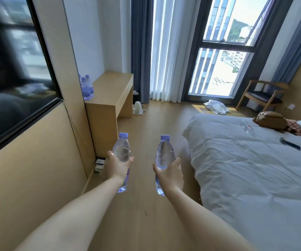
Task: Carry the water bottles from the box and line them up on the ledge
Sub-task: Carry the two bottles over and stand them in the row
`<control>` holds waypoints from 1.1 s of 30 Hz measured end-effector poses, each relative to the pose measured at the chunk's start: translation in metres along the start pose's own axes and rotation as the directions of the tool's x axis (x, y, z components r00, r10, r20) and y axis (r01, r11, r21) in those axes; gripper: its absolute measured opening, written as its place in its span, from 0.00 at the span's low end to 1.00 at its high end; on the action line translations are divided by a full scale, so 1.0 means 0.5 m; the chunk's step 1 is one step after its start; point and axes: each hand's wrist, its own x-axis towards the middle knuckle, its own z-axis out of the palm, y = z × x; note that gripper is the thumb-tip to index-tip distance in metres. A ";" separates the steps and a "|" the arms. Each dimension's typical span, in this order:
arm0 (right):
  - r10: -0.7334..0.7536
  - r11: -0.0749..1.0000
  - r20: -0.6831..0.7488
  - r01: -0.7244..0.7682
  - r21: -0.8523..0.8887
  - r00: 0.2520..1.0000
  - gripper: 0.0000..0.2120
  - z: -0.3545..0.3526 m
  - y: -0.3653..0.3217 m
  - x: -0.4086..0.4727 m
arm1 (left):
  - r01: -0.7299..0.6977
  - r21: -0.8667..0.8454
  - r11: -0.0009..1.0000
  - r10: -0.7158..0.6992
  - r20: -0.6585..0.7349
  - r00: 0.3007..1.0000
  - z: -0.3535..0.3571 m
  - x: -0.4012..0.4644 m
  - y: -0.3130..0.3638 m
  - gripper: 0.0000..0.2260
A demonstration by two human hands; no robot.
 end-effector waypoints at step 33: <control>-0.073 0.996 0.280 0.086 -0.034 0.957 0.24 0.556 -0.441 1.341 | 0.096 0.180 0.979 -0.089 -0.047 0.995 0.508 1.267 0.389 0.32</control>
